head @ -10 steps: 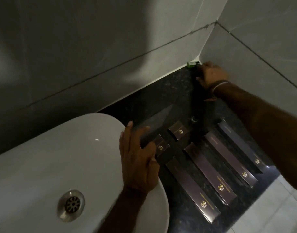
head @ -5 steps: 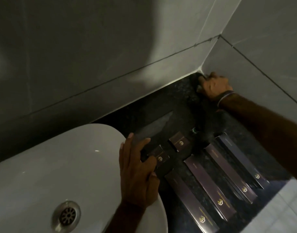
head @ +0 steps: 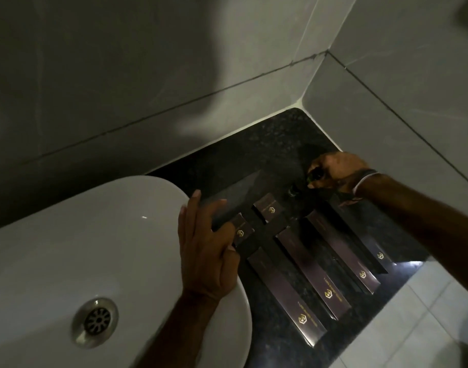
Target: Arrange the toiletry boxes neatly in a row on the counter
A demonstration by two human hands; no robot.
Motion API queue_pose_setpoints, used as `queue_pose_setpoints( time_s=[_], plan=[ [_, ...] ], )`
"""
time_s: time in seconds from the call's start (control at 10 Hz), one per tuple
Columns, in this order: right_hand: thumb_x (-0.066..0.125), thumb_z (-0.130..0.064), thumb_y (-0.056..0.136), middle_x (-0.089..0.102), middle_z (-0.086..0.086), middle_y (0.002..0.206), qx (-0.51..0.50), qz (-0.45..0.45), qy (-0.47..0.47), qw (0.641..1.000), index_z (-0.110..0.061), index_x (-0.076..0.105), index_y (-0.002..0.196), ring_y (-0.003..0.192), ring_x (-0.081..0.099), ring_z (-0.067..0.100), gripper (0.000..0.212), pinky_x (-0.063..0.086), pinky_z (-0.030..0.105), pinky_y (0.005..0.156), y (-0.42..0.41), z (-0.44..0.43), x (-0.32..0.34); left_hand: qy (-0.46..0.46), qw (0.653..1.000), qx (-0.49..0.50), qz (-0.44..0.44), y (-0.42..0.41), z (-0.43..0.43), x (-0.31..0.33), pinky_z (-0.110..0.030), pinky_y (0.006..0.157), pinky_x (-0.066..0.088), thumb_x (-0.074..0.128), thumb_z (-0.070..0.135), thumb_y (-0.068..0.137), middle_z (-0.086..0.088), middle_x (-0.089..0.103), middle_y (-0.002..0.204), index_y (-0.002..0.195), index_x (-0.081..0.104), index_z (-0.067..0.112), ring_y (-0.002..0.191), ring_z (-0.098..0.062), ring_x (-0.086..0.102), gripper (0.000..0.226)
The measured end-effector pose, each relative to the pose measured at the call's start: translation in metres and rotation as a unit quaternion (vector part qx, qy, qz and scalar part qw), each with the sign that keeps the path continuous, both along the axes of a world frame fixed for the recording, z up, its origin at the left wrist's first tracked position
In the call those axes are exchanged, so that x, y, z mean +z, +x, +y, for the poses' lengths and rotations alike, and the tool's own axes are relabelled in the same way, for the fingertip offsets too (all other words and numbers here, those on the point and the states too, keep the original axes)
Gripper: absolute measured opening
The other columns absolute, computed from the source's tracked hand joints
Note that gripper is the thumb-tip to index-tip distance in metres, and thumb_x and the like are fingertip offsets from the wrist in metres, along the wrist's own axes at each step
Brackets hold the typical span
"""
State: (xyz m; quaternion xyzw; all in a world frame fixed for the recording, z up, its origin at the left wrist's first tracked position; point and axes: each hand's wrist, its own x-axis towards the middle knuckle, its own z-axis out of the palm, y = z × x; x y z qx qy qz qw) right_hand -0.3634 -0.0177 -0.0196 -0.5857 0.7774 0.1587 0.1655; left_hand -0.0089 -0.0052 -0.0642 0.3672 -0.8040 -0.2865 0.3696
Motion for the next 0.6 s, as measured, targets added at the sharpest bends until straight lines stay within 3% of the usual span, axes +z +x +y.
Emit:
queue_pose_setpoints(
  time_s=[0.3, 0.5, 0.6],
  plan=[
    [0.075, -0.049, 0.080, 0.070, 0.002, 0.113, -0.036, -0.004, -0.013, 0.999, -0.029, 0.068, 0.116, 0.106, 0.064, 0.026, 0.042, 0.050, 0.033, 0.087, 0.005, 0.012, -0.003, 0.003, 1.000, 0.000, -0.016, -0.001, 0.000, 0.007, -0.071, 0.117, 0.026, 0.045, 0.027, 0.072, -0.017, 0.062, 0.135, 0.071, 0.059, 0.014, 0.150, -0.037, 0.028, 0.018],
    [0.074, -0.062, 0.074, 0.070, 0.002, 0.111, -0.039, -0.001, -0.029, 0.999, -0.031, 0.061, 0.125, 0.101, 0.065, 0.025, 0.061, 0.045, 0.027, 0.076, 0.005, 0.020, -0.004, -0.003, 1.000, -0.005, -0.013, -0.001, -0.001, 0.006, -0.067, 0.120, 0.023, 0.046, 0.026, 0.072, -0.017, 0.062, 0.135, 0.071, 0.058, 0.016, 0.149, -0.038, 0.028, 0.016],
    [0.070, -0.074, 0.068, 0.068, 0.004, 0.114, -0.025, 0.036, -0.053, 0.998, -0.030, 0.058, 0.127, 0.102, 0.065, 0.028, 0.075, 0.049, 0.030, 0.075, 0.008, 0.025, 0.013, 0.006, 0.999, -0.013, -0.035, 0.002, 0.000, 0.006, -0.059, 0.125, 0.016, 0.045, 0.027, 0.076, -0.016, 0.060, 0.140, 0.075, 0.057, 0.022, 0.151, -0.039, 0.026, 0.013]
  ],
)
